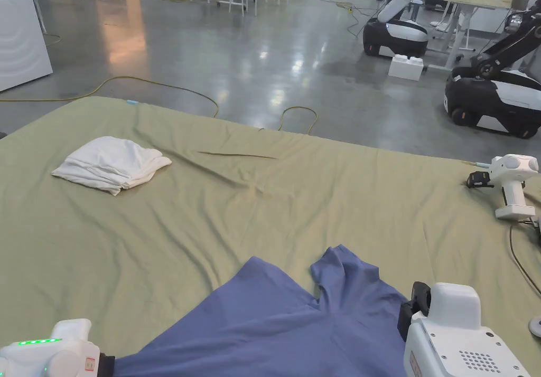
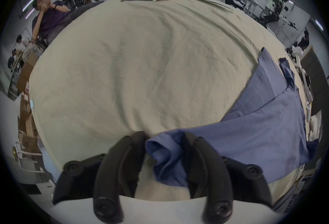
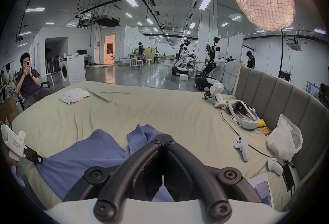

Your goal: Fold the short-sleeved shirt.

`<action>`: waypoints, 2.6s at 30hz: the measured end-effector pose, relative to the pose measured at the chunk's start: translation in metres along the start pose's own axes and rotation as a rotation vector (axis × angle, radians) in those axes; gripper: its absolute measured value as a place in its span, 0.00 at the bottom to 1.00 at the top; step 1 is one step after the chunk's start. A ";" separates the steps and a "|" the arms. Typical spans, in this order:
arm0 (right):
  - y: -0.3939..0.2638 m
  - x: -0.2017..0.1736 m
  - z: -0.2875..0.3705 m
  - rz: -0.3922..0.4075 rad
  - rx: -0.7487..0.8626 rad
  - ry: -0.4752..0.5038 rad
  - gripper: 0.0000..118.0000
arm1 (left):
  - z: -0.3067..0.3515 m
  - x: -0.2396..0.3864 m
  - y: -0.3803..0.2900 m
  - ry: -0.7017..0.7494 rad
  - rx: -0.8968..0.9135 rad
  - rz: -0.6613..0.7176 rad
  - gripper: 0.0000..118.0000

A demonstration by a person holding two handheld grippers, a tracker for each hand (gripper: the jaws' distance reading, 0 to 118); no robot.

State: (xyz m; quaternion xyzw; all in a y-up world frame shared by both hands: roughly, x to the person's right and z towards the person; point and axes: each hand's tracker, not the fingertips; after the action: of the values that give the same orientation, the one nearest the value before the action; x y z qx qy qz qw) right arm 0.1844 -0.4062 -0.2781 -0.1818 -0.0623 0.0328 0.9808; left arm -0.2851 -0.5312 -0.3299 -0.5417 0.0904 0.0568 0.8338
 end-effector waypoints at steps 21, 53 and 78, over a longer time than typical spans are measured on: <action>-0.020 0.054 -0.256 0.136 -0.692 0.194 0.56 | 0.029 -0.009 -0.005 -0.097 0.084 0.003 0.06; 0.165 0.132 -0.045 0.085 -0.002 -0.042 0.04 | 0.191 0.051 0.136 -0.263 0.584 -0.134 0.06; 0.372 0.165 -0.029 -0.002 0.305 -0.158 0.04 | 0.354 0.122 0.370 -0.271 0.851 -0.173 0.06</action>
State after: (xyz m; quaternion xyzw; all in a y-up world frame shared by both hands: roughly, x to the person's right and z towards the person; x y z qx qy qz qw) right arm 0.3359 -0.0558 -0.4211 -0.0277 -0.1336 0.0553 0.9891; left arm -0.2052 -0.0578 -0.5455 -0.1441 -0.0498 0.0153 0.9882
